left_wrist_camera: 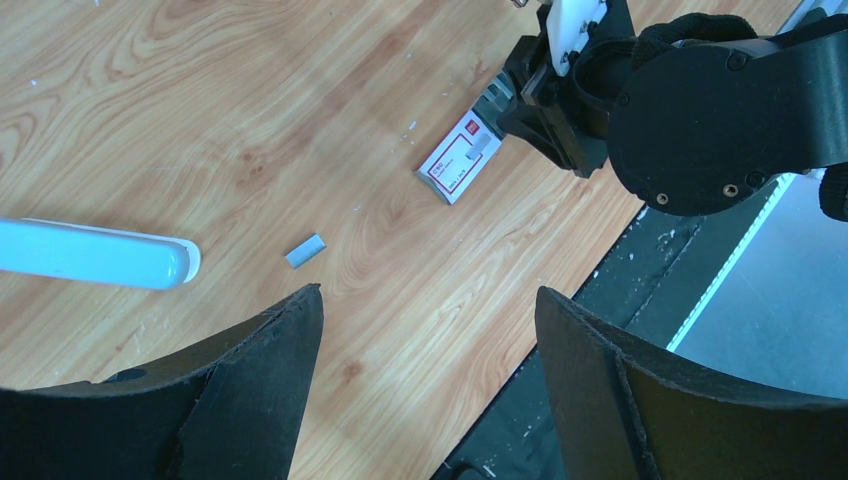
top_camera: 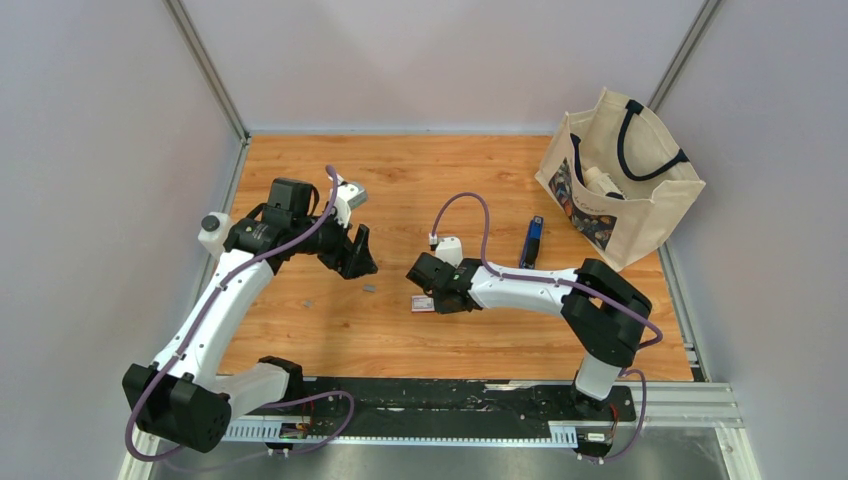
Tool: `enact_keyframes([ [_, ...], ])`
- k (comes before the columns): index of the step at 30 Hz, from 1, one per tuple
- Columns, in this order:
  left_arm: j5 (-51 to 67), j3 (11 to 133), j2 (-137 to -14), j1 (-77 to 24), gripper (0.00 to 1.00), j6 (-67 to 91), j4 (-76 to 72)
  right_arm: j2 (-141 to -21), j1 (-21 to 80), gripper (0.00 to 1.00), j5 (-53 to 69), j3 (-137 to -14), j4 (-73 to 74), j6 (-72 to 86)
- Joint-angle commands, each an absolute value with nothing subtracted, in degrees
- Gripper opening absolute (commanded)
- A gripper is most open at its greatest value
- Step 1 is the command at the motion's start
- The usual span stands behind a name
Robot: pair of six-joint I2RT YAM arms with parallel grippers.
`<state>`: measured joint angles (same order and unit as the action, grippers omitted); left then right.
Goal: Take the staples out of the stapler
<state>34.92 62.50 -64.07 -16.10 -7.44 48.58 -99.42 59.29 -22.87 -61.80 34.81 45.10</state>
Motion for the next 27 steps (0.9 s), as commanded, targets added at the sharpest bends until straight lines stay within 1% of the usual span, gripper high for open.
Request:
enact_keyframes([
  [1, 35.95, 62.22, -62.75, -15.91, 0.86, -7.82, 47.29, -100.19, 58.97, 0.02, -23.2, -63.81, 33.05, 44.47],
  [3, 36.03, 62.14, -62.93, -15.82, 0.86, -7.91, 47.29, -100.28, 58.98, 0.02, -23.03, -63.98, 33.22, 44.47],
  [8, 36.04, 62.05, -62.75, -15.91, 0.86, -8.0, 47.29, -100.63, 58.98, 0.06, -22.85, -64.16, 33.31, 44.3],
  [23, 36.04, 61.96, -62.58, -15.91, 0.86, -7.82, 47.29, -100.46, 58.89, 0.3, -22.68, -63.98, 32.96, 44.21],
  [27, 36.12, 61.96, -62.58, -15.91, 0.86, -7.91, 47.37, -100.2, 58.89, 0.33, -22.59, -63.72, 32.78, 44.12],
])
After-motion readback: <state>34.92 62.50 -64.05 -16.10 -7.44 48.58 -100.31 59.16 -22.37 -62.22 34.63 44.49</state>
